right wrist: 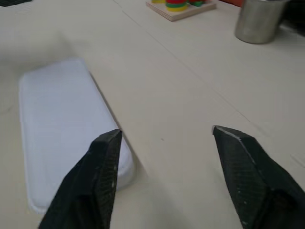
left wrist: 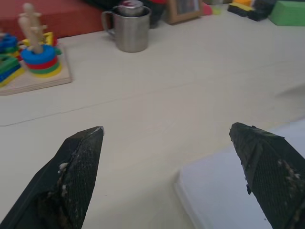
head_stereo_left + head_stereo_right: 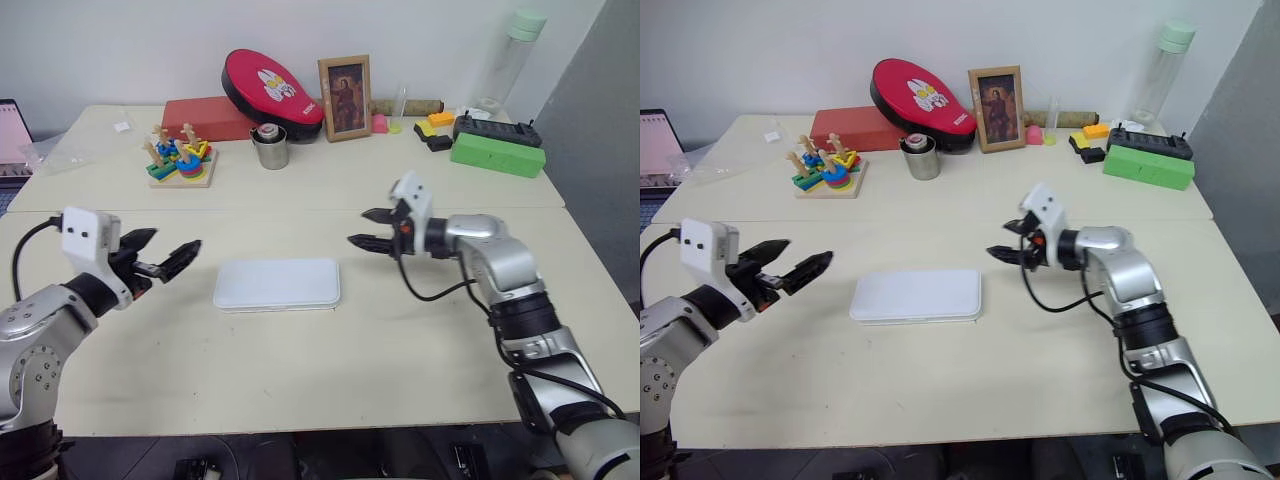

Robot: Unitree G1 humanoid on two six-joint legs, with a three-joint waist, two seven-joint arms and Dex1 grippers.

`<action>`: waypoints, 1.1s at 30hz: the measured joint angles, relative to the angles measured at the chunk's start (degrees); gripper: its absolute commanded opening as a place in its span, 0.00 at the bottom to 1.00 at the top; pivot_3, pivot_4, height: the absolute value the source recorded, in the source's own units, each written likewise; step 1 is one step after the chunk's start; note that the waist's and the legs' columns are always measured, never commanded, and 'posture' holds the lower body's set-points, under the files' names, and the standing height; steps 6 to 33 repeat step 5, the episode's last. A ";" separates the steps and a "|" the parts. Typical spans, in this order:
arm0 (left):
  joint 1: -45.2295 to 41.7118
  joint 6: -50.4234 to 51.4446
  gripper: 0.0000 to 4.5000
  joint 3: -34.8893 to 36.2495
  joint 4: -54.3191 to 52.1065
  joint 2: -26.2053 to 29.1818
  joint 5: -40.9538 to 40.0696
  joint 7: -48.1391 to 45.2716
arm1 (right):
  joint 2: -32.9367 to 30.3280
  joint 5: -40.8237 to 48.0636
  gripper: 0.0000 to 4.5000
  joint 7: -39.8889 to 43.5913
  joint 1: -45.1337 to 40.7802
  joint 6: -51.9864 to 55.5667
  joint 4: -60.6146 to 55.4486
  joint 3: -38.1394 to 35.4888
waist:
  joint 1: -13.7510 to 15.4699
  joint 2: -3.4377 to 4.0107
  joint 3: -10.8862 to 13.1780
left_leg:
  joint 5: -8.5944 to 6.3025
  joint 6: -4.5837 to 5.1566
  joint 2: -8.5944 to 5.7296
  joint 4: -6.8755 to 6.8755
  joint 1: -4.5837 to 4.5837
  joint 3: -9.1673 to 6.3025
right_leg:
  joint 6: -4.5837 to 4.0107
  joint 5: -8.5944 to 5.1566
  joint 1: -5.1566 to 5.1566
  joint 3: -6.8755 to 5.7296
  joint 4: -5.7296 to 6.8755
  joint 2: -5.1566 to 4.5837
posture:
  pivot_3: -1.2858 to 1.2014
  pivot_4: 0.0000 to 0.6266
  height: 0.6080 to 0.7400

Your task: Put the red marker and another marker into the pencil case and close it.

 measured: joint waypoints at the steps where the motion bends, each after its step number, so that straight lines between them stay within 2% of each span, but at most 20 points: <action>1: 0.00 -0.67 1.00 0.00 1.79 0.41 0.84 -0.57 | -0.83 0.58 0.91 0.00 0.29 0.55 -0.09 -0.80 | -0.03 0.00 0.00 | 0.00 0.00 0.00 0.00 0.00 0.00 | 0.02 -0.01 0.00 0.00 0.00 0.00 | 0.52 0.24 1.00; 3: -0.27 -3.14 1.00 -0.06 6.30 2.26 3.31 -2.03 | -2.36 1.18 1.00 0.02 0.92 1.33 -1.03 -1.54 | -0.13 0.00 0.00 | 0.00 0.00 0.01 -0.01 0.01 0.00 | 0.08 -0.06 -0.02 0.00 0.02 0.01 | 0.52 0.24 1.00; 5: -1.15 -4.97 1.00 0.41 10.10 3.63 4.98 -3.16 | -4.19 1.28 1.00 0.09 2.16 1.63 -1.84 -2.10 | 0.00 0.00 0.00 | 0.00 0.00 0.00 -0.01 -0.01 0.01 | 0.09 -0.07 -0.01 0.00 -0.01 -0.01 | 0.52 0.24 1.00; 33: -1.15 -4.97 1.00 0.41 10.10 3.63 4.98 -3.16 | -4.19 1.28 1.00 0.09 2.16 1.63 -1.84 -2.10 | 0.00 0.00 0.00 | 0.00 0.00 0.00 -0.01 -0.01 0.01 | 0.09 -0.07 -0.01 0.00 -0.01 -0.01 | 0.52 0.24 1.00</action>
